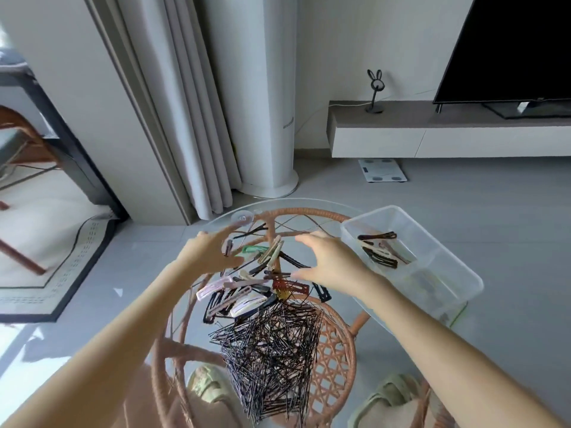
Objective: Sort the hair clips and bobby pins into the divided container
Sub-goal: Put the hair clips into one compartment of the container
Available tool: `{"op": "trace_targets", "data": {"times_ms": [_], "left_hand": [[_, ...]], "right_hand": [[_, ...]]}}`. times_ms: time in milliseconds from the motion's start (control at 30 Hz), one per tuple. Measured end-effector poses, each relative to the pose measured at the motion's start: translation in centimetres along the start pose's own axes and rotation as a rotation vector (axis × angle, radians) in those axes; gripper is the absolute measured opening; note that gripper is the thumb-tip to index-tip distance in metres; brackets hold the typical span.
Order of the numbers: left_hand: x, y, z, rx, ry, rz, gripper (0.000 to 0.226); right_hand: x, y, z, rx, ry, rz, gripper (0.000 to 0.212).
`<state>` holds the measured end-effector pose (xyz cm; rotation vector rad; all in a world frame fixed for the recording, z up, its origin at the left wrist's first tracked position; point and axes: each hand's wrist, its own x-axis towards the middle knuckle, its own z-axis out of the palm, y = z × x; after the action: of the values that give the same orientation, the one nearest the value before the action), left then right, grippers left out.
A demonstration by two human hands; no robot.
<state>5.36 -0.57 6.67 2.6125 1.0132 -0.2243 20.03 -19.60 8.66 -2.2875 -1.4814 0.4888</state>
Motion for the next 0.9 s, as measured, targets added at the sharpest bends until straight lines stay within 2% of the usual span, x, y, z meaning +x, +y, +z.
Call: {"op": "trace_targets", "data": {"times_ms": [133, 200, 233, 333, 500, 633, 800, 900], "left_hand": [[-1.1, -2.4, 0.7, -0.145, -0.072, 0.052, 0.108], [-1.5, -1.7, 0.8, -0.096, -0.092, 0.071, 0.125], [-1.5, -1.4, 1.0, -0.041, -0.097, 0.082, 0.123], [-0.8, -1.4, 1.8, 0.043, -0.083, 0.101, 0.098], [-0.3, -1.0, 1.7, -0.038, -0.050, 0.191, 0.049], [-0.5, -1.4, 1.2, -0.087, -0.076, 0.189, 0.034], [-0.9, -1.6, 1.1, -0.124, -0.036, 0.179, 0.028], [-1.2, -1.5, 1.2, -0.126, 0.023, 0.176, 0.020]], "right_hand": [[4.7, -0.7, 3.2, -0.075, -0.153, 0.007, 0.095], [6.6, -1.3, 4.1, -0.090, -0.257, -0.007, 0.102], [7.3, -1.6, 4.4, -0.126, -0.296, -0.021, 0.104], [8.7, -2.3, 5.0, -0.299, -0.301, -0.087, 0.097], [8.6, -2.7, 4.9, -0.170, -0.266, -0.142, 0.056], [8.1, -1.7, 4.6, -0.089, -0.225, -0.146, 0.043], [7.3, -1.4, 4.0, -0.038, -0.105, -0.139, 0.020], [6.7, -1.7, 3.3, -0.034, -0.073, -0.151, 0.021]]}}
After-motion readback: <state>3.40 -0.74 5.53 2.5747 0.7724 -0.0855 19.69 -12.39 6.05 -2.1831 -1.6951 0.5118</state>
